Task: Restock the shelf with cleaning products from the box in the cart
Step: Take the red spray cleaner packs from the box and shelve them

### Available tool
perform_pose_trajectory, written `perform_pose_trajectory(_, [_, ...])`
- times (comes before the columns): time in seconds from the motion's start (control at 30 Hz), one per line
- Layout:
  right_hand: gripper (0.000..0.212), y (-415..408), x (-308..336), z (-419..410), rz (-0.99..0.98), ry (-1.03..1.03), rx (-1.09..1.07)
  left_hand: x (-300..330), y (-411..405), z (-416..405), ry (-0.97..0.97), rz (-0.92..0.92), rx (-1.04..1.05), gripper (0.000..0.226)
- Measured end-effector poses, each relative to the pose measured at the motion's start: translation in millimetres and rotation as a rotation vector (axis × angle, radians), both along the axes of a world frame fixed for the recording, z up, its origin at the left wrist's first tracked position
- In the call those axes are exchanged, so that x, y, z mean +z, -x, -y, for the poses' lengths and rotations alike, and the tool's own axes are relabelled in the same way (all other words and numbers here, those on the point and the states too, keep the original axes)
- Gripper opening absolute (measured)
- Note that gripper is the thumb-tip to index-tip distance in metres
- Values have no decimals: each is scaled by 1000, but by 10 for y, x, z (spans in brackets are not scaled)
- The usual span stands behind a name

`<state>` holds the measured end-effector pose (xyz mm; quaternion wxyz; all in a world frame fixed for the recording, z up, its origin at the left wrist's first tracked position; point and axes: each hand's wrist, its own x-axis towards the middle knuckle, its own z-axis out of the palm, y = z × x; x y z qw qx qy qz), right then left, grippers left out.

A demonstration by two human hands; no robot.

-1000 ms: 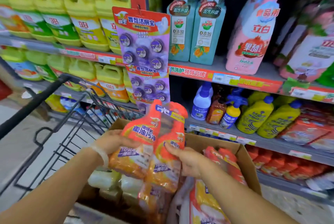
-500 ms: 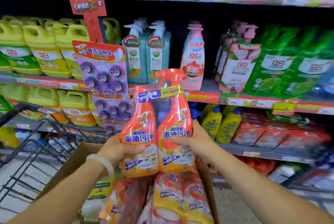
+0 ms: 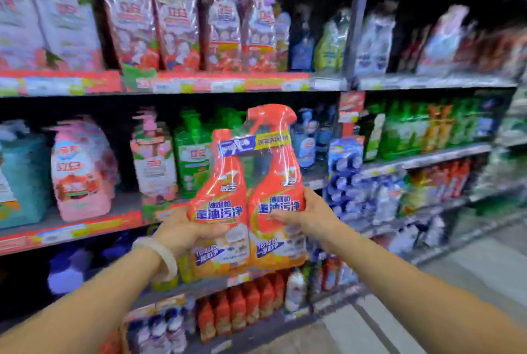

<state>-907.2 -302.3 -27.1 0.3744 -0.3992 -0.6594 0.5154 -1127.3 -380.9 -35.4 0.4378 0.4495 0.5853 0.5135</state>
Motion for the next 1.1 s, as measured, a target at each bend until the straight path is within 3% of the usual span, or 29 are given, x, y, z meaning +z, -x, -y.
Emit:
perform_pose_trajectory(0.13, [39,-1078,188,-297,-15,-35,-140,117,-951,-644,-12,30,-140,57])
perform_pose_trajectory(0.47, [44,-3035,321,-991,-42,-85,-486,351,-2930,-2058,-74,105,-441,26])
perform_pose_trajectory(0.53, [51,-3314,350,-1241,-30,-93,-558,400,-3229,-2405,-95,99,-498,25])
perform_pose_trajectory(0.8, [30,-4242,696,-2302,-94,-164,-697,879,-4245,-3777,-158,75,-670,26])
perform_pose_trajectory(1.1, [33,-5497,740,-3265,-98,-202,-793,951,-5616,-4873,-174,69,-778,22])
